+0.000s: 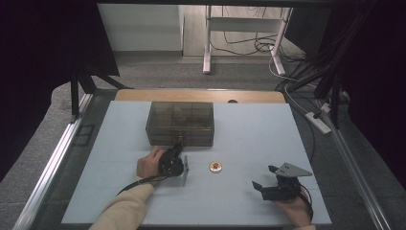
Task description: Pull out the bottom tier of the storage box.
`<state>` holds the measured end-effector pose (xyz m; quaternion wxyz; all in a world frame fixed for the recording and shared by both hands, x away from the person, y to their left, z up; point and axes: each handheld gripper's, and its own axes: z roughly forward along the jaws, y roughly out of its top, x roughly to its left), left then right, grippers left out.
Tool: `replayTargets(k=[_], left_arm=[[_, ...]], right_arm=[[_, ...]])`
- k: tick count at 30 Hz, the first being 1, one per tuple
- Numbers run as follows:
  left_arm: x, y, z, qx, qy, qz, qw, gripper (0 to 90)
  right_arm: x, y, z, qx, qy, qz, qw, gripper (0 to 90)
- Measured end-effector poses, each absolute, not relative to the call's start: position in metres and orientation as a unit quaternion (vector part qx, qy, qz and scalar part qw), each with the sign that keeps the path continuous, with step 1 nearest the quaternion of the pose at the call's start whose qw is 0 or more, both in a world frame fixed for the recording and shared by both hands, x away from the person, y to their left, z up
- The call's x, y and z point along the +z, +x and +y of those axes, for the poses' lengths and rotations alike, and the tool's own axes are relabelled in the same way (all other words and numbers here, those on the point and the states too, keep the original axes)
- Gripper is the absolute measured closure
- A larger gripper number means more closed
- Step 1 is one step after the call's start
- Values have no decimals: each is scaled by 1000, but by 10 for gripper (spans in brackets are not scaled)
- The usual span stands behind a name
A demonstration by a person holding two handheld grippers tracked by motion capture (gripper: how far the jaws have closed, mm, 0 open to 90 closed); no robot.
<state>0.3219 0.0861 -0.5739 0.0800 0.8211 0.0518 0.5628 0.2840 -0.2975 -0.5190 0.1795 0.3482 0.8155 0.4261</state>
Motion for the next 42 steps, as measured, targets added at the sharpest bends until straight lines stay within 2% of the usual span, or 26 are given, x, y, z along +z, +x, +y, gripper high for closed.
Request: replayTargets(k=[6,9,14,20,26,35,42], left_arm=[[-574,321,86,560,822,57,84,788],[-572,319,86,554,824,69,92,670],[-564,312,89,528,835,93,120,560],[-550,310,98,470,855,146,165,455],[-543,307,102,430,861,173,208,421],[-530,298,108,331,873,217,285,328],[-520,292,116,282,868,247,327,315]], right_arm=[[-519,284,-298,426,349,815,180,92],[-519,284,-298,426,349,815,180,92],[-519,284,-298,426,349,815,180,92],[-519,284,-297,426,348,815,180,92],[-518,284,-297,427,347,815,183,92],[-517,284,-295,427,342,816,187,93],[-516,284,-295,427,342,816,188,93]])
